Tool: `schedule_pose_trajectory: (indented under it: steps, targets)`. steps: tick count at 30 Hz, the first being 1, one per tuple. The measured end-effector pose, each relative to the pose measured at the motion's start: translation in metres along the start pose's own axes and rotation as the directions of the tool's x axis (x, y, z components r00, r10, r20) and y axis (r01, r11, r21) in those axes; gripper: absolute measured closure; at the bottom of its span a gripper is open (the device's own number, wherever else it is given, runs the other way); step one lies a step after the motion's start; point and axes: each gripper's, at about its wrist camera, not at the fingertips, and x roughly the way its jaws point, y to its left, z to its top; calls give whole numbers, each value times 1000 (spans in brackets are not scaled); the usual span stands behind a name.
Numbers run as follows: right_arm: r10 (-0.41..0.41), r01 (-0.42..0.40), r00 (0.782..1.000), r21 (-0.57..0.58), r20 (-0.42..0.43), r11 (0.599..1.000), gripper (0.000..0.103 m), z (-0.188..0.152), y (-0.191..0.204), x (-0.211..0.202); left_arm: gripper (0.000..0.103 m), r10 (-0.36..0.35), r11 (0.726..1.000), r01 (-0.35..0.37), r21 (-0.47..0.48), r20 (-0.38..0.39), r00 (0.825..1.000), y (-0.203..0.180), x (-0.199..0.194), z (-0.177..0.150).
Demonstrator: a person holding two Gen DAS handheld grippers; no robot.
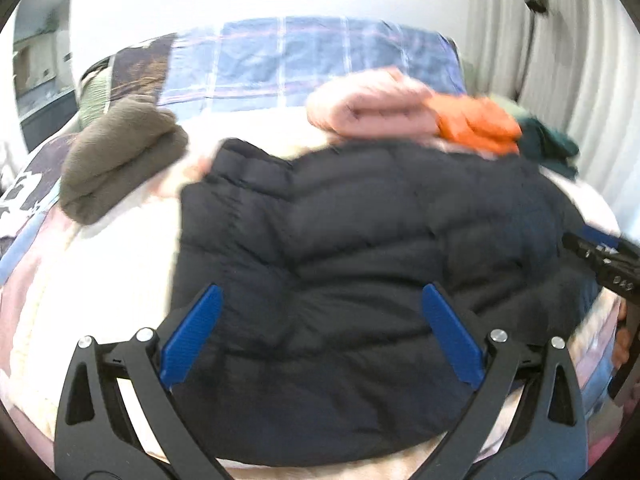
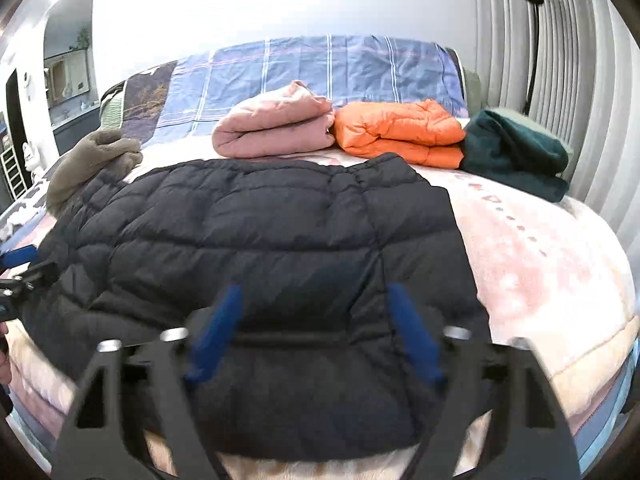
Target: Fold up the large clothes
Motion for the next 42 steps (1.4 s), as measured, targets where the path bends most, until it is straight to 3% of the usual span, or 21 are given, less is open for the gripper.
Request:
schedule_pose_trajectory:
  steps: [1, 4, 7, 12, 15, 20, 26, 29, 34, 39, 41, 42]
  targets:
    - [59, -58, 998, 52, -22, 997, 47, 12, -4, 6, 2, 14, 1000, -14, -8, 7, 1000, 4, -1, 3]
    - [103, -102, 995, 51, -15, 993, 49, 29, 7, 12, 2, 94, 995, -93, -23, 16, 995, 19, 0, 9]
    - [123, -123, 992, -9, 3, 992, 49, 43, 30, 17, 2, 106, 992, -106, -74, -4, 994, 39, 3, 8]
    - [207, -209, 977, -53, -44, 976, 48, 71, 66, 44, 2, 95, 978, -99, -181, -33, 995, 74, 7, 5]
    - [232, -238, 970, -81, -74, 968, 48, 86, 86, 66, 2, 71, 969, -80, -235, -48, 996, 91, 12, 2]
    - [196, -204, 975, -66, -105, 977, 48, 104, 98, 101, 2, -3, 954, -16, -301, -61, 998, 116, 21, 0]
    - [211, -220, 954, -15, -214, 975, 47, 90, 101, 154, 2, -128, 935, 98, -340, -69, 989, 132, 43, -1]
    - [179, -196, 966, -79, -186, 977, 46, 72, 108, 169, 2, -227, 909, 178, -376, -90, 970, 134, 65, -7]
    - [235, -243, 956, -27, -178, 970, 46, 67, 98, 173, 2, -306, 893, 260, -367, -72, 949, 132, 76, -9]
    - [242, -250, 955, -25, -169, 968, 45, 67, 98, 173, 3, -399, 860, 344, -377, -77, 914, 130, 89, 0]
    - [245, -252, 955, -23, -167, 967, 45, 67, 97, 172, 9, -440, 844, 384, -374, -76, 895, 129, 92, 2]
    - [246, -253, 955, -23, -167, 967, 45, 68, 97, 173, 21, -485, 823, 426, -375, -74, 871, 126, 96, 4]
